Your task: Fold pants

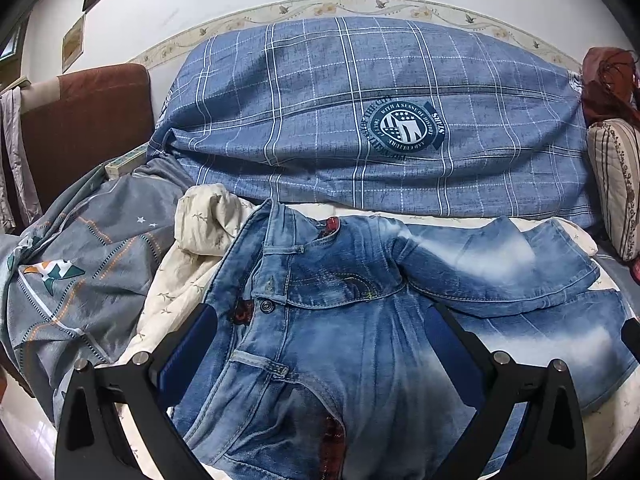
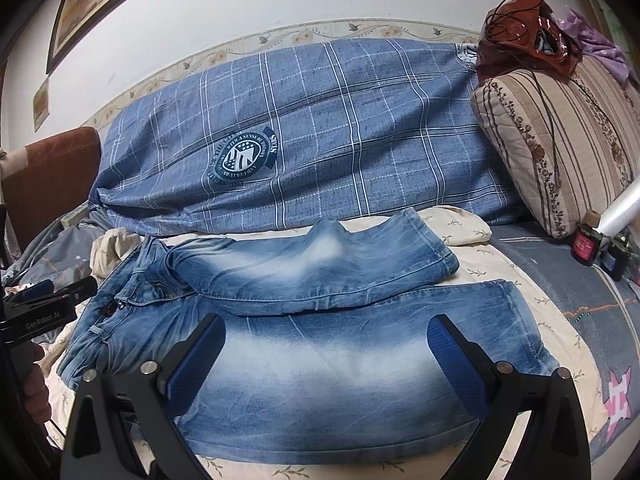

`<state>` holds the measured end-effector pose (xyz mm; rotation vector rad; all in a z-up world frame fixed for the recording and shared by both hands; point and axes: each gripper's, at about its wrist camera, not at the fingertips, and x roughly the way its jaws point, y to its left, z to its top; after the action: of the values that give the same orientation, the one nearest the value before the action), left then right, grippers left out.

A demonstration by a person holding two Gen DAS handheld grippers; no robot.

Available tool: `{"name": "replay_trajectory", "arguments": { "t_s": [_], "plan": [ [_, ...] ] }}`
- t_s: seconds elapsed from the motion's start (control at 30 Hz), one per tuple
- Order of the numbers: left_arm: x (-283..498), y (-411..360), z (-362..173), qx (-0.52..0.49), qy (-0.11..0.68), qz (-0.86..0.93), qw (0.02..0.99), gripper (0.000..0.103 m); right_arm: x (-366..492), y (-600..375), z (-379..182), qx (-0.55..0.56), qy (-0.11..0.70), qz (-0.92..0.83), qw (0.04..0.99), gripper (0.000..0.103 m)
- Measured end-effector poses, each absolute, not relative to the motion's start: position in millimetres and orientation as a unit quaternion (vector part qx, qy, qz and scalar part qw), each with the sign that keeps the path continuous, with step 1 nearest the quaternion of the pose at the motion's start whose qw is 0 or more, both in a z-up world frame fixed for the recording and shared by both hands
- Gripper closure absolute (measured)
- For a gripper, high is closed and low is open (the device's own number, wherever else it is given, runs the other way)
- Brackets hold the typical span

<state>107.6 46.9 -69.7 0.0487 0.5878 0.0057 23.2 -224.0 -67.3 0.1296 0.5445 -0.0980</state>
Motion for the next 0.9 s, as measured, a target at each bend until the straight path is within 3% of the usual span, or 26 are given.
{"name": "replay_trajectory", "arguments": {
  "t_s": [0.9],
  "plan": [
    [110.6,49.7,-72.4,0.021,0.300,0.008,0.954,0.000,24.2,-222.8,-69.5,0.065,0.271,-0.048,0.959,0.001]
  ]
}}
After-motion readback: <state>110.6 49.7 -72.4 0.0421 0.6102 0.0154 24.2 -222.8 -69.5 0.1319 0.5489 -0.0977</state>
